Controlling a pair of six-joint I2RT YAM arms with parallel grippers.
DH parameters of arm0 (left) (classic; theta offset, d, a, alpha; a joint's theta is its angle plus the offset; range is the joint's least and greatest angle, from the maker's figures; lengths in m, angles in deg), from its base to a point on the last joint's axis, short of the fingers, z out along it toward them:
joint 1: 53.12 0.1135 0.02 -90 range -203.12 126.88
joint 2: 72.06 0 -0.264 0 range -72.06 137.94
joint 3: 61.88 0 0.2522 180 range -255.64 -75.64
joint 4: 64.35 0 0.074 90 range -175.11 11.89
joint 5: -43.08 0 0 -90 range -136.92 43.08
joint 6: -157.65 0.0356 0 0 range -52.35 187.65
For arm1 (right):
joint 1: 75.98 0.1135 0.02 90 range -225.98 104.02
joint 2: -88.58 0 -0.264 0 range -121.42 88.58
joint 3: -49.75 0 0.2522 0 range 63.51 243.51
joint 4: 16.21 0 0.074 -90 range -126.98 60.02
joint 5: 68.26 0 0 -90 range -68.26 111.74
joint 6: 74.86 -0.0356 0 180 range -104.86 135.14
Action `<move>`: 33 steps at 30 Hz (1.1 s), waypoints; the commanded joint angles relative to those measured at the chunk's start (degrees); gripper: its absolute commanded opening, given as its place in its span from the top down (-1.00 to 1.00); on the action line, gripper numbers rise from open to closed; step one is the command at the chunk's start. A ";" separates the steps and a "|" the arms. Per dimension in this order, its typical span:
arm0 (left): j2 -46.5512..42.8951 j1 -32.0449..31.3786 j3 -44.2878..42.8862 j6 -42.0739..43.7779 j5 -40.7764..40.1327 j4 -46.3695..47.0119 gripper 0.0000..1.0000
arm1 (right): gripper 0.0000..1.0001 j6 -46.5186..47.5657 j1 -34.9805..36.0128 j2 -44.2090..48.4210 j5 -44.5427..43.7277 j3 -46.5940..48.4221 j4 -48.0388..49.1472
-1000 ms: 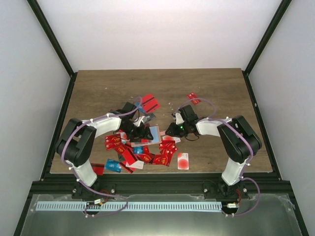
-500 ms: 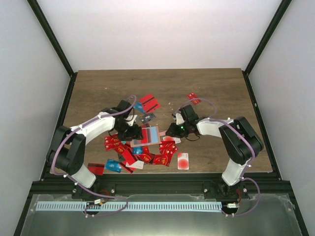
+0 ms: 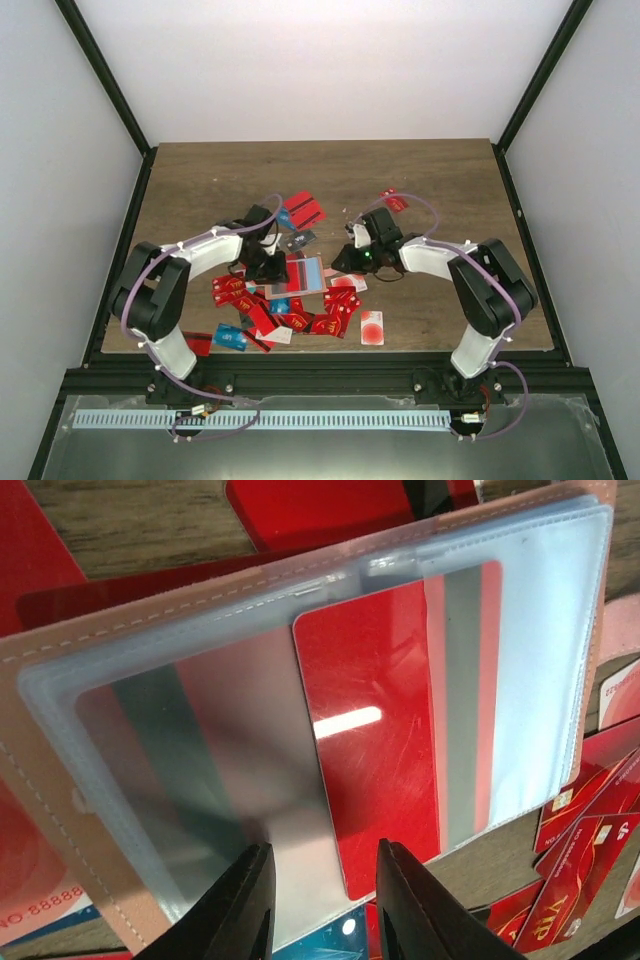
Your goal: Put the credit cards into the card holder
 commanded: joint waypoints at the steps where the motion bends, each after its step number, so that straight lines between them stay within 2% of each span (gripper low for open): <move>1: 1.09 -0.04 -0.36 -0.69 0.48 2.92 0.40 | 0.70 -0.32 1.23 -2.10 1.06 3.12 0.93; 15: 3.94 -0.53 0.76 -1.83 3.77 6.20 0.50 | 0.75 -1.23 3.37 -8.07 2.37 4.86 3.15; 33: 6.89 -4.68 -2.85 -4.89 5.82 10.23 0.53 | 0.76 -1.56 3.65 -8.43 2.40 4.23 3.59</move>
